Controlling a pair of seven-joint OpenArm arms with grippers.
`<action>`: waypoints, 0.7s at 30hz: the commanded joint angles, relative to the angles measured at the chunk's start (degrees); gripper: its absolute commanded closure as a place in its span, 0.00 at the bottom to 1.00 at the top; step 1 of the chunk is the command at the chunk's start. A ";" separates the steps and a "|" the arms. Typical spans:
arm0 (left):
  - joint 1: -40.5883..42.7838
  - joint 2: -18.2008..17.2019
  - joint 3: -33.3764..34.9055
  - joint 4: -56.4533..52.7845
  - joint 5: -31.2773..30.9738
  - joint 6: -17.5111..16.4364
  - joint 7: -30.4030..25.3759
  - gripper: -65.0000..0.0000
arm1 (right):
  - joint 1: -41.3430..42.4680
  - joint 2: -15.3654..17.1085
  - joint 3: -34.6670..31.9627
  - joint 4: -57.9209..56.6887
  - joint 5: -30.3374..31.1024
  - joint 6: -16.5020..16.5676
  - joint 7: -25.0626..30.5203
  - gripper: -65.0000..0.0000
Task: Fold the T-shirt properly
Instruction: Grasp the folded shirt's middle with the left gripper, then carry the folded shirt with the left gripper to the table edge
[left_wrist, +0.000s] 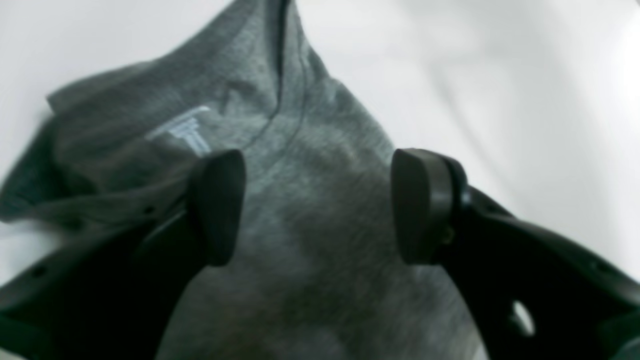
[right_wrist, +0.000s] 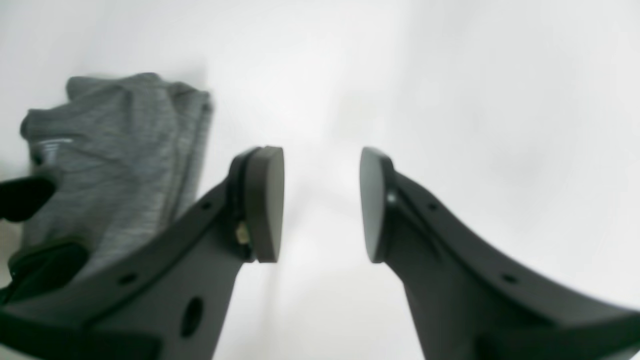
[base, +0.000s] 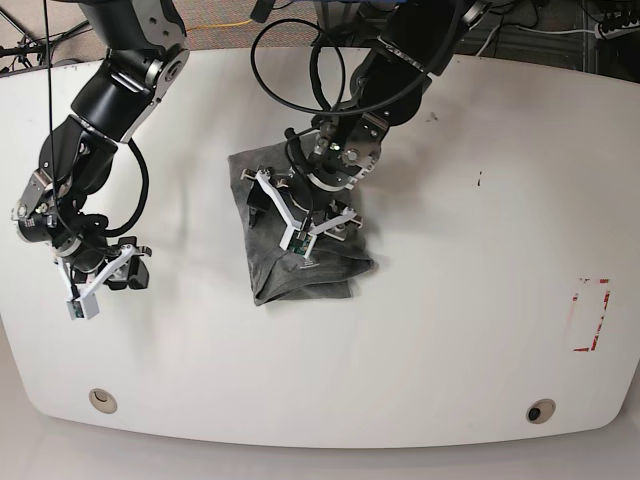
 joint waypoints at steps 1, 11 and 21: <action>-1.11 0.86 1.82 -2.42 0.22 3.00 -4.18 0.27 | 1.53 1.27 0.27 0.96 1.07 0.10 0.34 0.64; -2.08 0.86 8.06 -15.43 0.22 6.17 -12.62 0.26 | 0.82 1.18 1.41 0.96 1.07 0.10 0.16 0.64; -1.47 -12.67 5.16 -10.51 -0.66 6.08 -12.27 0.25 | 0.47 1.18 1.59 1.14 1.07 0.10 0.16 0.64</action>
